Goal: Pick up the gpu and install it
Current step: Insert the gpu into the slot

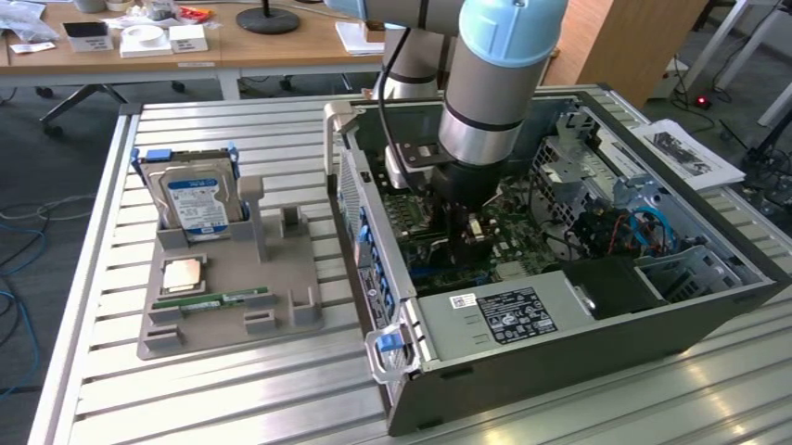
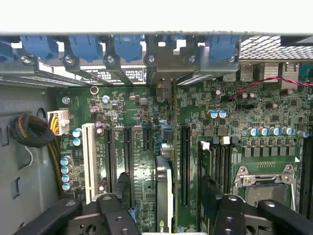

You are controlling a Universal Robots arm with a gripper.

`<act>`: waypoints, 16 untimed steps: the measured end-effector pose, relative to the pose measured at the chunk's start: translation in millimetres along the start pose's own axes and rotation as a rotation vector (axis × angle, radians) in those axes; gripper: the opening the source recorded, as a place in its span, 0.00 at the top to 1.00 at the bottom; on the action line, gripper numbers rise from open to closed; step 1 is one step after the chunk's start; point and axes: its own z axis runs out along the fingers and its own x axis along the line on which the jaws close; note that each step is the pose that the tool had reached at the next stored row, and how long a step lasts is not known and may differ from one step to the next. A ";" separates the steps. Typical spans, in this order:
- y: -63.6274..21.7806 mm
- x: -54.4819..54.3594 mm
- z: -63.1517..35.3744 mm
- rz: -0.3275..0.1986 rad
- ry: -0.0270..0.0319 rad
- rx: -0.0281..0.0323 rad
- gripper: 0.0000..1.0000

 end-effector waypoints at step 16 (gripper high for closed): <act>-1.6 -2.4 -44.5 0.000 -0.0003 0.0004 0.31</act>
